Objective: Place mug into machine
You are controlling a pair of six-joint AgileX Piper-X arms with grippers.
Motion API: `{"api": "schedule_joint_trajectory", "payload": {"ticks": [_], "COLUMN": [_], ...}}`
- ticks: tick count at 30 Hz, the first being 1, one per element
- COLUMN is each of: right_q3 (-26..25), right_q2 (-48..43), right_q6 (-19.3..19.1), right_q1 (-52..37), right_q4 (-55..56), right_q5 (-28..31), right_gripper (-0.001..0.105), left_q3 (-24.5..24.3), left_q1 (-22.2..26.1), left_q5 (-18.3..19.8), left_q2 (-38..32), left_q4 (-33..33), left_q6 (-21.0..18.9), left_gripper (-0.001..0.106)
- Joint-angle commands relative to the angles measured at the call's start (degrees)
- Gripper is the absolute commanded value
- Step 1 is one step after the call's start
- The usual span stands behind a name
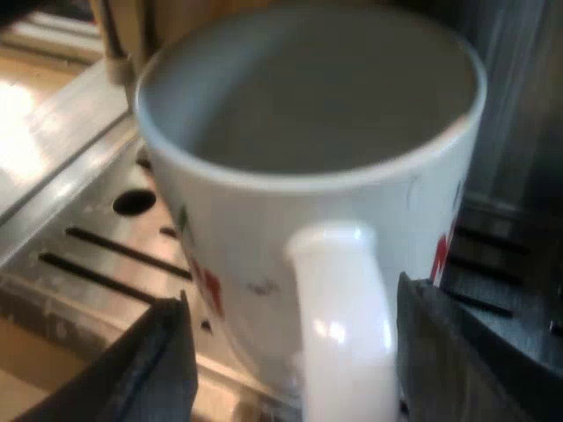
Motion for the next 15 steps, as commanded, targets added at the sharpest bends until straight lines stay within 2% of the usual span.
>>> {"api": "schedule_joint_trajectory", "payload": {"ticks": [1,5,7,9,15], "right_q3": [1.61,2.05,2.05,2.05,1.91], "right_q2": [-0.52,0.27,1.72,2.86,7.34], "right_q6": [0.65,0.64,0.64,0.64,0.64], "right_q1": [0.06,0.06,0.06,0.06,-0.05], "right_q4": [-0.37,-1.99,-5.14,-7.3,-15.22], "right_q5": [0.0,0.0,-0.12,-0.12,-0.12], "right_gripper": [0.054,0.051,0.042,0.037,0.036], "left_q3": [-0.05,-0.05,-0.05,-0.05,-0.05], "left_q1": [-0.18,-0.18,-0.18,-0.18,-0.18], "left_q5": [-0.32,0.95,1.91,2.09,2.07], "left_q2": [-0.09,-0.09,-0.09,-0.09,-0.09], "left_q4": [-1.03,-1.03,-1.03,-1.03,-0.66], "left_q6": [-0.79,-0.79,-0.79,-0.79,-0.79], "left_gripper": [0.073,0.073,0.073,0.073,0.073]}}
